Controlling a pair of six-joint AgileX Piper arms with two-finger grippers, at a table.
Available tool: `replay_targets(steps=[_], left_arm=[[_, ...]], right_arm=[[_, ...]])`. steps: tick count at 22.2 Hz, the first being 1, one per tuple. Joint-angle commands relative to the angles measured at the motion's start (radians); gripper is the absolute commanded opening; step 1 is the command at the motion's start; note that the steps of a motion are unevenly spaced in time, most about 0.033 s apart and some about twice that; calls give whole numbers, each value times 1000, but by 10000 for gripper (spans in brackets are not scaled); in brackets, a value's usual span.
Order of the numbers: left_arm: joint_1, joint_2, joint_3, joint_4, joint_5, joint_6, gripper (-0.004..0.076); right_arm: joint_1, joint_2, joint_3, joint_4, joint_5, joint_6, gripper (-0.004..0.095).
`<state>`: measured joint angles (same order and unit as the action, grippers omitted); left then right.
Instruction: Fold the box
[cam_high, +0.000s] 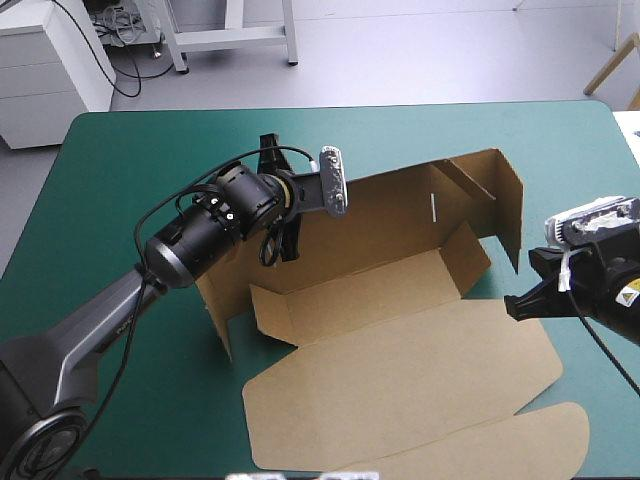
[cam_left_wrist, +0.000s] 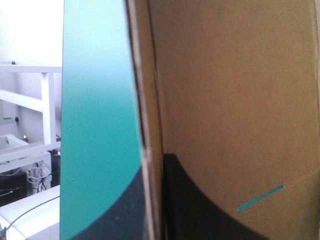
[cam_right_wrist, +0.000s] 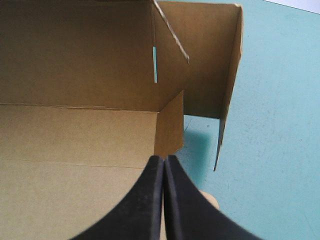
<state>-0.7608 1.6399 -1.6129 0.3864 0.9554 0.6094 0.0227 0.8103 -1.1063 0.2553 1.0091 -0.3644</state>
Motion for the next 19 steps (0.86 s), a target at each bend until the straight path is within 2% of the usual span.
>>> replay_targets(steps=[1, 7, 10, 12, 19], left_arm=[[-14, -56, 4, 41, -83, 30, -8], [-16, -117, 121, 71, -201, 30, -8], [-16, -209, 270, 80, -347, 51, -8], [-16, -254, 337, 115, -402, 54, -8], [-105, -268, 369, 224, -402, 113, -8]], right_arm=[[-3, -7, -32, 15, -55, -7, -20], [-3, -7, -32, 15, -55, -4, -20], [-3, -7, -32, 15, -51, 9, -20], [-3, -7, -32, 25, -51, 8, -19], [-3, -7, -32, 69, -51, 8, -19]])
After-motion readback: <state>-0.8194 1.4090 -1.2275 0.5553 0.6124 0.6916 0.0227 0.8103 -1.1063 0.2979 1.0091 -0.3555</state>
